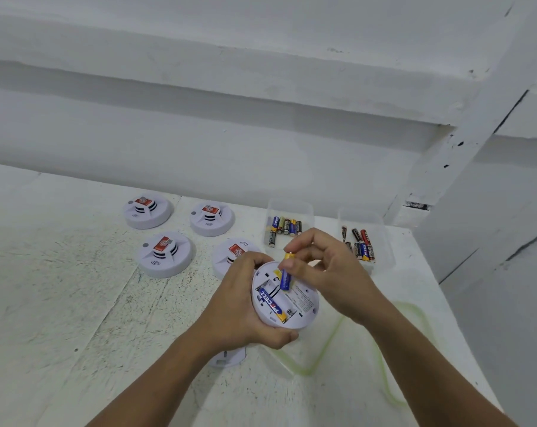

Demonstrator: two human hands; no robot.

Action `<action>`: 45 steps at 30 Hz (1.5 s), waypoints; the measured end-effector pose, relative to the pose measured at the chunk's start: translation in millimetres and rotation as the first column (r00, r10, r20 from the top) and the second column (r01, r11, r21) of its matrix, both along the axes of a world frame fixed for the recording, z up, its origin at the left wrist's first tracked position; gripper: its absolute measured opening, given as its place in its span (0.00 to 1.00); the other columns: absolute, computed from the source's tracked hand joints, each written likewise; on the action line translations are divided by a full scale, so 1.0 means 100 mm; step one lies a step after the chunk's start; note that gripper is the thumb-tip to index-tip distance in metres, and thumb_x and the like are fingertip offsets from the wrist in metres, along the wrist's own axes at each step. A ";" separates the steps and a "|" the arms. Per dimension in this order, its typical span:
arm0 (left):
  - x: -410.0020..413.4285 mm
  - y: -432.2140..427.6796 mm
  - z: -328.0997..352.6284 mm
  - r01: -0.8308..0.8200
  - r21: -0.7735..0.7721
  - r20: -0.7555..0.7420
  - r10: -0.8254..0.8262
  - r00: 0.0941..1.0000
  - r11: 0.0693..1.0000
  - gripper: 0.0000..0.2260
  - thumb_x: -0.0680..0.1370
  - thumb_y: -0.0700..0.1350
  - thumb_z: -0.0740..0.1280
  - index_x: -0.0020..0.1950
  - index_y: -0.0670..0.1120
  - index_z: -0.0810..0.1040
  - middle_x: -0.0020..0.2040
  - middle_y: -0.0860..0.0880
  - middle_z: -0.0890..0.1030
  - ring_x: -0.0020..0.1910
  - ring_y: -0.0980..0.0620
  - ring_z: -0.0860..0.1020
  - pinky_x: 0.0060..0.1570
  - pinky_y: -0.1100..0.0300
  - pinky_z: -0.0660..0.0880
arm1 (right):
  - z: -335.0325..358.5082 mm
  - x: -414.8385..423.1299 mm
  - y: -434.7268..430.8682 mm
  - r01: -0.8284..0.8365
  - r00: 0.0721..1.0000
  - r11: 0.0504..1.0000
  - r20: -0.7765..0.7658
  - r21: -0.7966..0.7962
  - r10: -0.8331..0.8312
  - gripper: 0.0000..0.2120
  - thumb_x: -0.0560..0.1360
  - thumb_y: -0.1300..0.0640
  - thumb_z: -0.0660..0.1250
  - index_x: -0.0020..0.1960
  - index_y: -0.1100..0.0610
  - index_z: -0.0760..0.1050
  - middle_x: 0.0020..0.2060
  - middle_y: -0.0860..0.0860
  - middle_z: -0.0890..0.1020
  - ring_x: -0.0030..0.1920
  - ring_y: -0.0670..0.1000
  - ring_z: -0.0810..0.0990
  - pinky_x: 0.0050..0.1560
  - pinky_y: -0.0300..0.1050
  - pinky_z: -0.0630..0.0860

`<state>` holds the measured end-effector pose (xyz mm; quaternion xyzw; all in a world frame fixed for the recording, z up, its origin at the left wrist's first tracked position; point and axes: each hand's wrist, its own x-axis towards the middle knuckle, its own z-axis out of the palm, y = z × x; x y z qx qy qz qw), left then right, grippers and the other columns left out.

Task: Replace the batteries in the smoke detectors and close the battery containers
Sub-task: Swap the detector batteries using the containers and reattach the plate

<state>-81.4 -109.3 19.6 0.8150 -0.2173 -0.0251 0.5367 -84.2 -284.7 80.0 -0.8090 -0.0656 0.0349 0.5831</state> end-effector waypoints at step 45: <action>0.00 0.00 0.11 -0.073 0.109 0.029 0.070 0.997 0.991 0.36 0.49 0.60 0.77 0.53 0.58 0.68 0.50 0.60 0.74 0.52 0.54 0.76 0.44 0.55 0.78 | -0.23 0.03 -0.01 -0.119 0.948 0.973 -0.268 0.198 0.170 0.20 0.69 0.59 0.75 0.57 0.50 0.72 0.54 0.56 0.80 0.49 0.54 0.83 0.47 0.49 0.81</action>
